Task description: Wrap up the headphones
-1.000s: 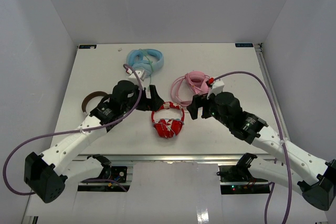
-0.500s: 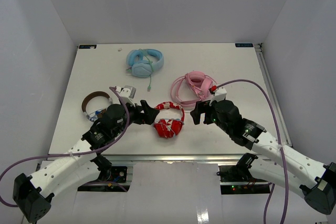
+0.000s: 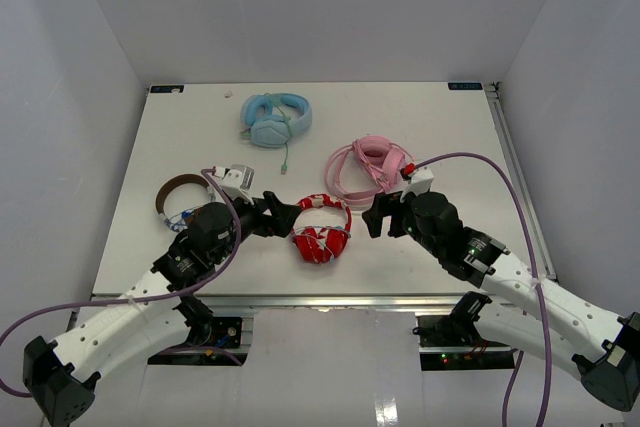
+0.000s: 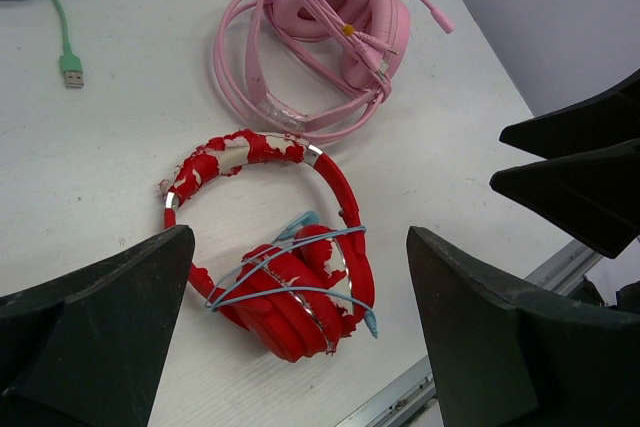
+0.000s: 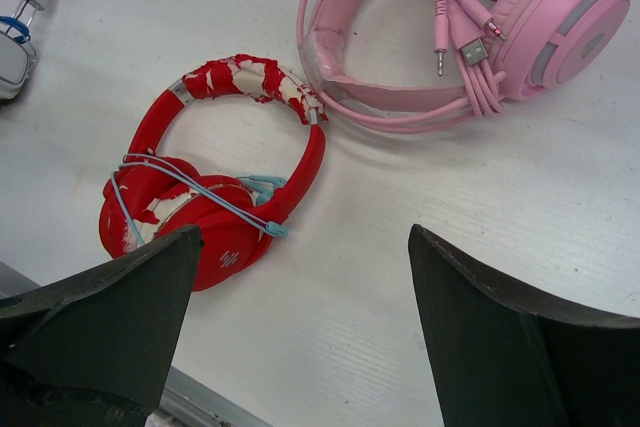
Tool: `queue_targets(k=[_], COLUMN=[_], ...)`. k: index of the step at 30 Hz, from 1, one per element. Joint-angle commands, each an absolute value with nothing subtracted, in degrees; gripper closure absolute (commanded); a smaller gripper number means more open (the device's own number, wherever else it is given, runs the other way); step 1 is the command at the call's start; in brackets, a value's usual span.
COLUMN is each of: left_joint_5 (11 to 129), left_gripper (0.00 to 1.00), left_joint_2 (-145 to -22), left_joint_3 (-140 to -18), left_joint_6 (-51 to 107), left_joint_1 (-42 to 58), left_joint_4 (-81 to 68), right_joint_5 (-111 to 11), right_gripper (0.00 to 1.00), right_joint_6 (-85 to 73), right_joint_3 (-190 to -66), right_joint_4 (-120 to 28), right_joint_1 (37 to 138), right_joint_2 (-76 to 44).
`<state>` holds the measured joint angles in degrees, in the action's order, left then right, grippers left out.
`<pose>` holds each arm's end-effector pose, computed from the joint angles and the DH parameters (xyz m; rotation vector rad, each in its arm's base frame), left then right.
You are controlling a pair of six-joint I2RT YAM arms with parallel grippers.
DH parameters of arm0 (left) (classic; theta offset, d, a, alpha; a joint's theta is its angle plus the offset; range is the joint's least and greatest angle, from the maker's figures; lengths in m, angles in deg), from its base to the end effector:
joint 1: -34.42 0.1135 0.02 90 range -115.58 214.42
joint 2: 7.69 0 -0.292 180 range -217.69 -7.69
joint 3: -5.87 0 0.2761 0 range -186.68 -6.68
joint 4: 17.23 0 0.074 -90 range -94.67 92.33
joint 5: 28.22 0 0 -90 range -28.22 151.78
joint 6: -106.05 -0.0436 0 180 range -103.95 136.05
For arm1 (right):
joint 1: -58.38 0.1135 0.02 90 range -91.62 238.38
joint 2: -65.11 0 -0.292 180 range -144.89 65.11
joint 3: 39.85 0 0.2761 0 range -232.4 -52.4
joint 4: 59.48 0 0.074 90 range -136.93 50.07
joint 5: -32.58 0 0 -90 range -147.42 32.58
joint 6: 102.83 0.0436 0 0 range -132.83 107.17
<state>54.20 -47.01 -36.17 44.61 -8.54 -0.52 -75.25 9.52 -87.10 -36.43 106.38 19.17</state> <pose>0.1383 -0.1209 0.2833 0.1389 1.8751 -0.7566 0.1439 0.1399 0.2869 -0.2313 1.9521 0.5126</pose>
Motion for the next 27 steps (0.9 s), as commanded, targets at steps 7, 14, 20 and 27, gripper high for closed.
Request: queue_targets(k=[7, 14, 20, 27], left_joint_5=[53.3, 53.3, 53.3, 53.5], left_gripper=[0.02, 0.02, 0.02, 0.02], left_joint_2=[-46.0, -45.7, -45.1, -45.2], left_joint_3=[-35.5, -35.3, -35.2, -35.2], left_joint_6=[43.9, 43.8, 43.8, 43.9], left_joint_1=[-8.9, -8.9, -9.0, -9.0], left_joint_4=[-1.7, -1.8, -1.8, -1.9], right_joint_5=[-76.3, -76.3, -75.9, -75.8], right_gripper=[0.10, 0.10, 0.10, 0.10], right_joint_6=[9.7, 9.7, 9.6, 9.7], right_joint_3=[-87.1, -87.0, -87.2, -87.2], right_joint_4=[-37.6, -37.6, -37.6, -37.6], right_joint_1=[106.5, 106.5, 106.5, 106.5], right_joint_2=[19.4, 19.8, 19.4, 19.5])
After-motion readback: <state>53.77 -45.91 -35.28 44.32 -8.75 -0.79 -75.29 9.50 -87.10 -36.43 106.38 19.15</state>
